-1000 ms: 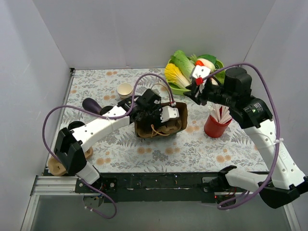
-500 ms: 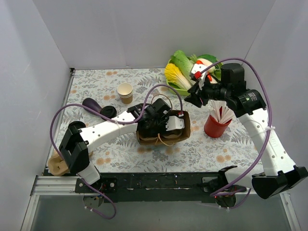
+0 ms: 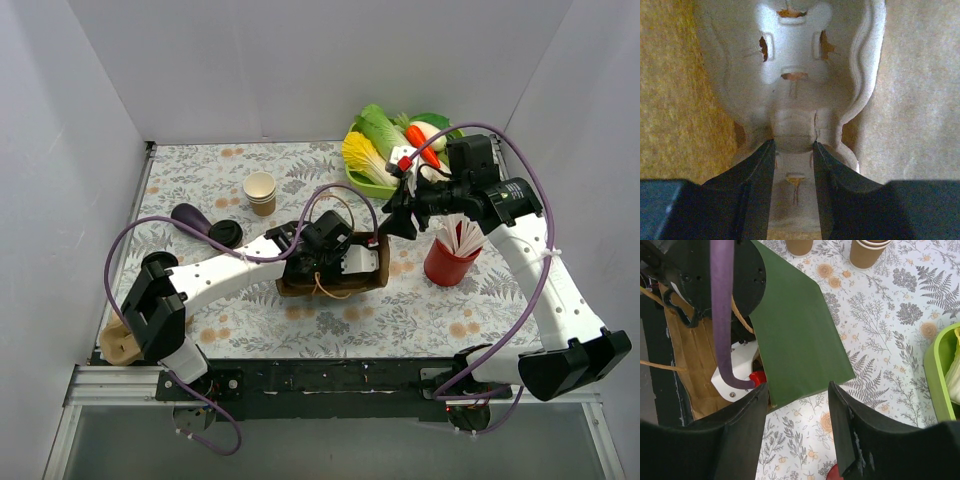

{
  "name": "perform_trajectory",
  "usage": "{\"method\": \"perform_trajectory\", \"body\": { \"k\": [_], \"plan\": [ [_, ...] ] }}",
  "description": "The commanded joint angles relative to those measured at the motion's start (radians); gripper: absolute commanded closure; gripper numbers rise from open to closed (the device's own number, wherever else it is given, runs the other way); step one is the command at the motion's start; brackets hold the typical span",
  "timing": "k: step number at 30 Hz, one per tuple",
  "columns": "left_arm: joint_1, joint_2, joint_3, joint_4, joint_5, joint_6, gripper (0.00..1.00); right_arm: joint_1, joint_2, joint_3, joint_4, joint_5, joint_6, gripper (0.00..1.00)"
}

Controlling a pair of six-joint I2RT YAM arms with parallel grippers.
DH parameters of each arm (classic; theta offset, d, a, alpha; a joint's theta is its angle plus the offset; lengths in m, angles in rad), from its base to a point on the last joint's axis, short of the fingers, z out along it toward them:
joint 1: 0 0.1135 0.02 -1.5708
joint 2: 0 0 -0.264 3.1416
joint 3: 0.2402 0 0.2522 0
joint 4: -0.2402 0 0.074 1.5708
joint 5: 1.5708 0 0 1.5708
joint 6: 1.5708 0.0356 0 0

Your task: Pack the takeout coffee

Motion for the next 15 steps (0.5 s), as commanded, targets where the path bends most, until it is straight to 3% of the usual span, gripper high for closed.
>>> {"method": "perform_trajectory", "body": {
  "k": [1,15],
  "plan": [
    [0.004,-0.029,-0.024,0.066,0.02,0.008,1.0,-0.002,-0.003,0.033,-0.024,-0.04,-0.014,0.41],
    [0.053,0.032,-0.098,0.188,0.007,0.099,1.0,-0.002,0.023,0.043,-0.052,-0.063,0.031,0.42]
  ]
}}
